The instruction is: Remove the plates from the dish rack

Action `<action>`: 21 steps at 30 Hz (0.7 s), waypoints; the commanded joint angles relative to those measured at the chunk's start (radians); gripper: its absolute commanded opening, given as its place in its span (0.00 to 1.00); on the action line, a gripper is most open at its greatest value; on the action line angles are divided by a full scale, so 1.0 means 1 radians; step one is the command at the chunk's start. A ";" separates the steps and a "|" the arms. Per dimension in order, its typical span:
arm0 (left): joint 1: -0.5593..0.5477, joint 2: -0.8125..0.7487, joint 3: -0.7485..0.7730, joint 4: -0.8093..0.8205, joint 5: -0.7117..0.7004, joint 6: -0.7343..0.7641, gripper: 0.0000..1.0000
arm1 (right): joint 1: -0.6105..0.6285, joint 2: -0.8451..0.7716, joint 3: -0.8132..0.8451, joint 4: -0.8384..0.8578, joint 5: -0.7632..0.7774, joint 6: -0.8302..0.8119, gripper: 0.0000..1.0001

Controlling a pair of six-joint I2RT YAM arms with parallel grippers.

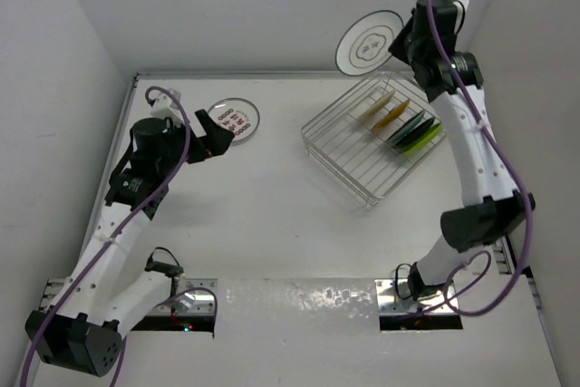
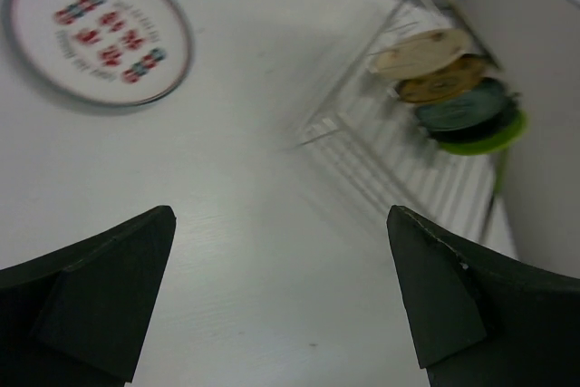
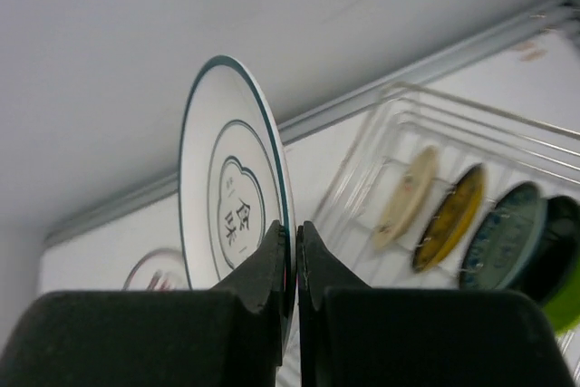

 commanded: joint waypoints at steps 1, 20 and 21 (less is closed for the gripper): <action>0.006 0.008 0.043 0.279 0.269 -0.148 1.00 | 0.002 -0.081 -0.139 0.193 -0.436 -0.147 0.00; -0.002 0.323 0.012 0.519 0.510 -0.251 0.75 | 0.056 -0.336 -0.943 1.205 -1.125 0.222 0.00; -0.002 0.324 0.004 0.548 0.527 -0.262 0.68 | 0.067 -0.326 -0.943 1.229 -1.128 0.240 0.00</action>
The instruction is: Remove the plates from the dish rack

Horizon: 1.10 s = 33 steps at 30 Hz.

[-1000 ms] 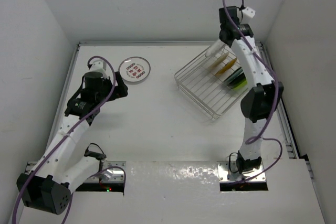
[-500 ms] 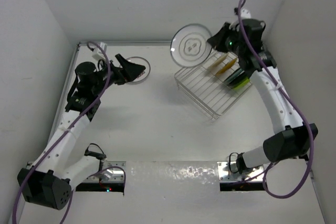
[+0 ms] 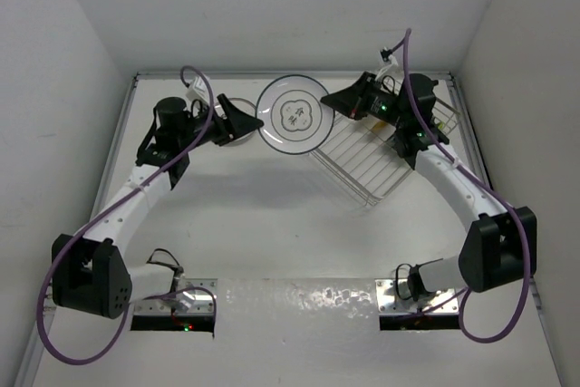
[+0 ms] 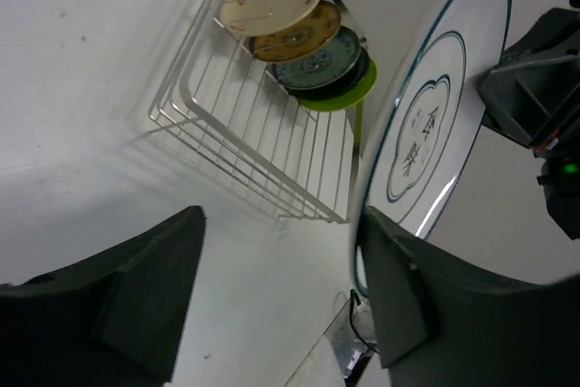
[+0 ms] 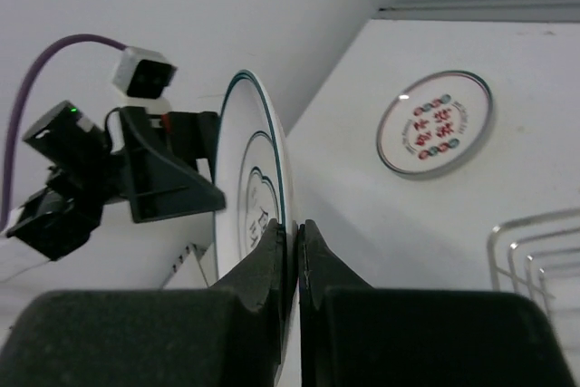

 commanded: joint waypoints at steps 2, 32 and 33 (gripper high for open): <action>0.000 0.002 -0.024 0.157 0.099 -0.047 0.42 | 0.057 0.008 0.009 0.243 -0.059 0.098 0.00; 0.189 0.453 0.176 -0.054 -0.496 -0.192 0.00 | 0.051 -0.268 -0.060 -0.598 0.645 -0.250 0.99; 0.189 0.475 0.186 -0.048 -0.496 -0.190 0.01 | 0.051 -0.289 -0.061 -0.621 0.646 -0.270 0.99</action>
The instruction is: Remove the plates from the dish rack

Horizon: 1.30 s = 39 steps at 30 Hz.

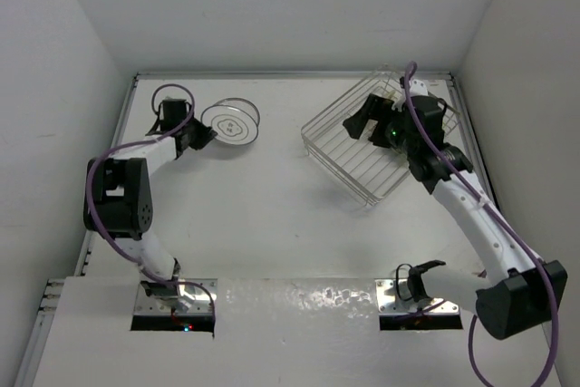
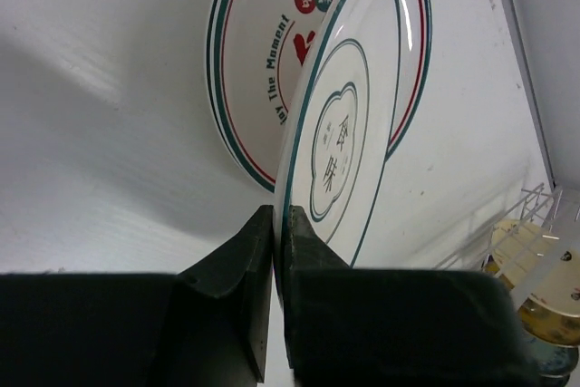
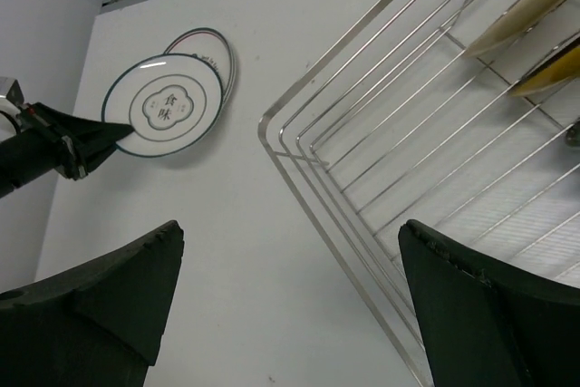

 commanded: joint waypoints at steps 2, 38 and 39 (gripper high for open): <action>-0.006 0.018 0.084 0.063 -0.015 -0.006 0.14 | -0.001 -0.069 -0.024 -0.064 0.082 -0.083 0.99; -0.288 -0.647 0.038 -0.497 -0.288 0.483 1.00 | -0.371 0.028 0.031 -0.303 0.475 -0.098 0.63; -0.288 -0.670 0.007 -0.501 -0.269 0.499 1.00 | -0.373 0.054 0.058 -0.294 0.478 -0.095 0.59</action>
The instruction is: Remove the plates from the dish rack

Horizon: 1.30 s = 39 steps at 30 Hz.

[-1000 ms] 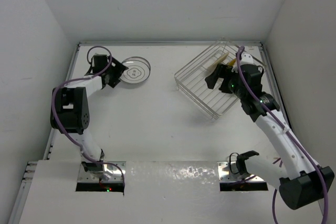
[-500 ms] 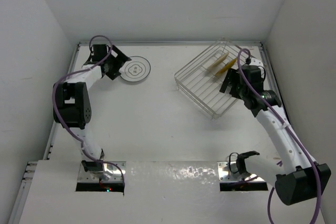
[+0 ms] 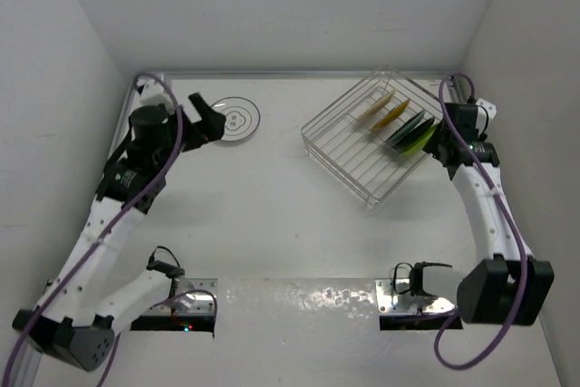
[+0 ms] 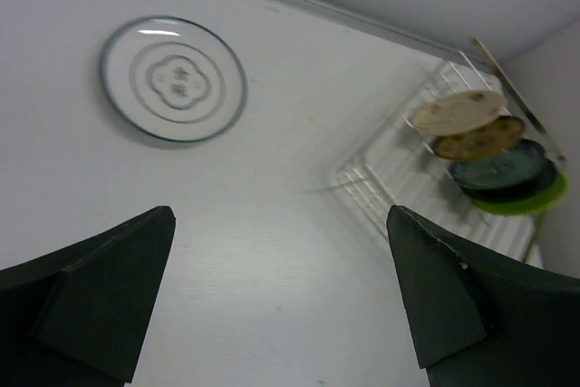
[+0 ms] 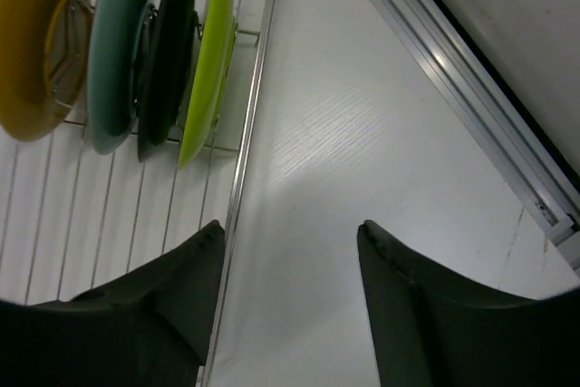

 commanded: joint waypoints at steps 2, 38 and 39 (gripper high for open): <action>0.025 -0.075 -0.205 -0.074 -0.041 0.146 1.00 | -0.013 0.141 0.103 0.090 -0.011 0.016 0.53; 0.025 -0.203 -0.319 -0.025 -0.047 0.171 1.00 | -0.017 0.517 0.364 0.046 0.113 0.216 0.08; 0.025 -0.203 -0.319 -0.025 -0.047 0.171 1.00 | -0.017 0.512 0.369 0.037 0.117 0.222 0.08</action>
